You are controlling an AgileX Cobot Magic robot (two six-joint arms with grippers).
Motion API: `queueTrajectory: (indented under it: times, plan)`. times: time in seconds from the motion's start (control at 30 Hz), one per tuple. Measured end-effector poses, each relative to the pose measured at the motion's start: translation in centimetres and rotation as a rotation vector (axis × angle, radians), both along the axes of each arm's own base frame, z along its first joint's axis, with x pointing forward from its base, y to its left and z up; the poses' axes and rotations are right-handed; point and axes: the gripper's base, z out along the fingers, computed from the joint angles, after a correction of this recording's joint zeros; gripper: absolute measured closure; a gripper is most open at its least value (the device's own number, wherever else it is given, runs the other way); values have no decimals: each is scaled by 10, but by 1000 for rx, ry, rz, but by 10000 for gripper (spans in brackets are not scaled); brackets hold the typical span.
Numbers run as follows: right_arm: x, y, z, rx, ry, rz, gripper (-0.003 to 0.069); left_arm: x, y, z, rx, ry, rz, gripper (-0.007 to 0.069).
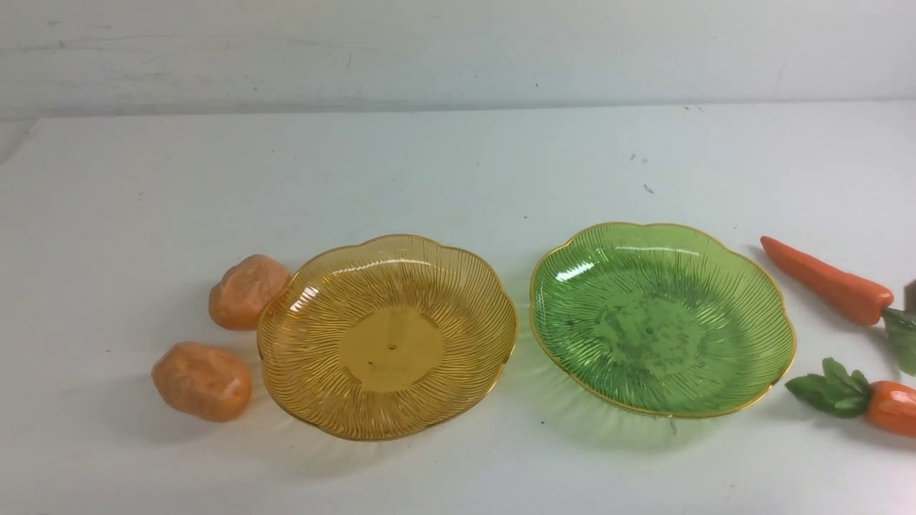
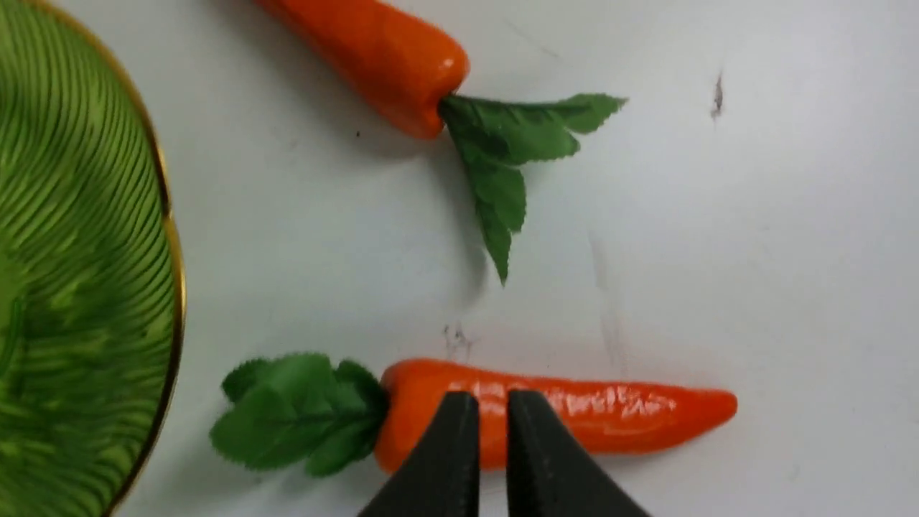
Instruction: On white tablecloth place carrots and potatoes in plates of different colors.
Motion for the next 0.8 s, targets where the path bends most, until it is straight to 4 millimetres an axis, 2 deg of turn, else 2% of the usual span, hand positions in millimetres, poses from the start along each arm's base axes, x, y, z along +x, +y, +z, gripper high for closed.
queueTrajectory:
  times: [0.1,0.2,0.3,0.43,0.53,0.7,0.77,0.8]
  plan:
    - [36,-14,-3,-12,20,18,510,0,0,0,0,0,0,597]
    - [79,-16,-16,-39,76,146,358,0,0,0,0,0,0,597]
    - [112,-17,-41,-68,142,240,213,0,0,0,0,0,0,597]
    - [142,-19,-70,-73,185,267,95,0,0,0,0,0,0,597]
    - [152,-19,-91,-64,220,271,79,0,0,0,0,0,0,597]
    - [157,-20,-121,-56,286,283,90,0,0,0,0,0,0,597]
    - [158,-20,-127,-70,305,311,125,0,0,0,0,0,0,597]
    - [158,-20,-127,-77,314,332,169,0,0,0,0,0,0,597]
